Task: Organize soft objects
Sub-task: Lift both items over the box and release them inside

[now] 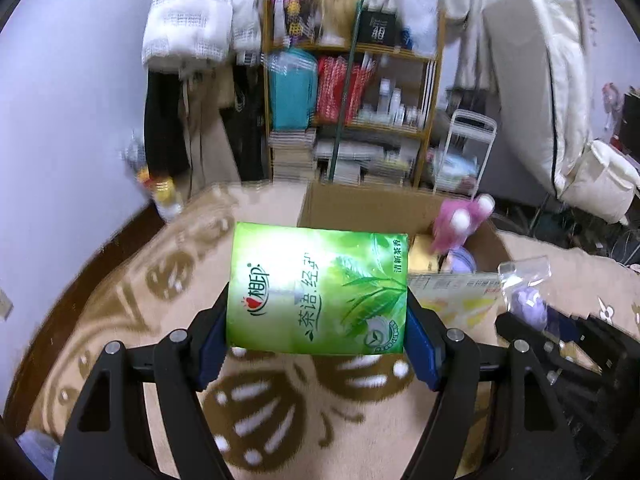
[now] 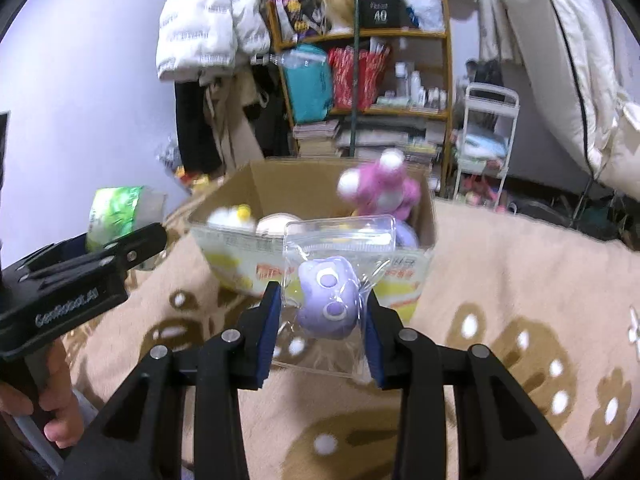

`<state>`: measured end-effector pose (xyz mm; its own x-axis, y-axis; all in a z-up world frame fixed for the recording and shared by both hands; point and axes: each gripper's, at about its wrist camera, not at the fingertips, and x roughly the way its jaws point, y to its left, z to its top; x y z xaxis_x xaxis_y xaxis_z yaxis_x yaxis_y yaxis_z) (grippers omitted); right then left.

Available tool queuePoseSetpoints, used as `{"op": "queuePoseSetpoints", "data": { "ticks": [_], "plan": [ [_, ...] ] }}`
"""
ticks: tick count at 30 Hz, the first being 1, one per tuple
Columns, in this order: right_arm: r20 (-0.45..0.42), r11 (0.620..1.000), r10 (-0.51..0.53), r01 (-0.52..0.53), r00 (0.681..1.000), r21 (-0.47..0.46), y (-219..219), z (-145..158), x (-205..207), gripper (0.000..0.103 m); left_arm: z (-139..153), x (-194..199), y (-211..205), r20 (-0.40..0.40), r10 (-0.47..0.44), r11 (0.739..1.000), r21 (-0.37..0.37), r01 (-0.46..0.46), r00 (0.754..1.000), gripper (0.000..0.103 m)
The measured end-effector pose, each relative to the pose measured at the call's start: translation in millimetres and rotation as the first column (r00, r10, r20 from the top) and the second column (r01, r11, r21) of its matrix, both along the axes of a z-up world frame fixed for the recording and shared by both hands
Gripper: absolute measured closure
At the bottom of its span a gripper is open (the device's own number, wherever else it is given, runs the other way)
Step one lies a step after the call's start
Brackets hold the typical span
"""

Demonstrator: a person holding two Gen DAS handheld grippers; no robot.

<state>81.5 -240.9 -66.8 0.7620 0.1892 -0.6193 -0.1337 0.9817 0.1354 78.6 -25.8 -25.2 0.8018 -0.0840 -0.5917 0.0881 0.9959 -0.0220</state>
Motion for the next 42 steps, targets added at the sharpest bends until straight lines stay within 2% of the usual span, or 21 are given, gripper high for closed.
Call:
{"op": "queuePoseSetpoints", "data": {
  "ticks": [3,6,11,18,22,28,31,38,42],
  "plan": [
    [0.049,1.0,-0.011,0.01,0.999,0.009,-8,16,1,0.063,11,0,-5,0.069,-0.02,1.0,0.023,0.019,0.997,0.029],
    [0.086,1.0,-0.012,0.01,0.996,0.024,-17,31,6,0.063,18,1,-9,0.103,-0.038,0.999,0.03,0.035,0.994,0.029],
    [0.12,0.999,0.006,-0.01,0.993,0.031,-25,54,23,0.063,35,7,-16,0.209,-0.05,0.996,0.086,0.033,0.977,0.029],
    [0.158,0.998,0.057,-0.056,0.986,-0.012,-16,74,45,0.063,56,27,-22,0.272,-0.071,0.994,0.104,0.044,0.96,0.029],
    [0.179,0.997,0.072,-0.067,0.981,-0.03,-9,80,59,0.063,57,48,-21,0.246,-0.065,0.996,0.071,0.049,0.967,0.029],
    [0.168,0.995,0.09,-0.081,0.982,-0.061,-2,70,80,0.063,41,71,-21,0.218,-0.057,0.996,0.072,0.042,0.974,0.029],
    [0.151,0.996,0.084,-0.078,0.985,-0.043,-3,60,89,0.063,29,80,-20,0.188,-0.056,0.998,0.05,0.048,0.98,0.029],
    [0.126,0.997,0.075,-0.073,0.989,-0.024,-7,42,105,0.063,7,97,-26,0.134,-0.064,0.996,0.063,0.056,0.989,0.029],
    [0.127,0.997,0.074,-0.078,0.989,0.027,-14,36,110,0.062,-1,106,-25,0.108,-0.06,0.997,0.059,0.053,0.992,0.029]
  ]
}}
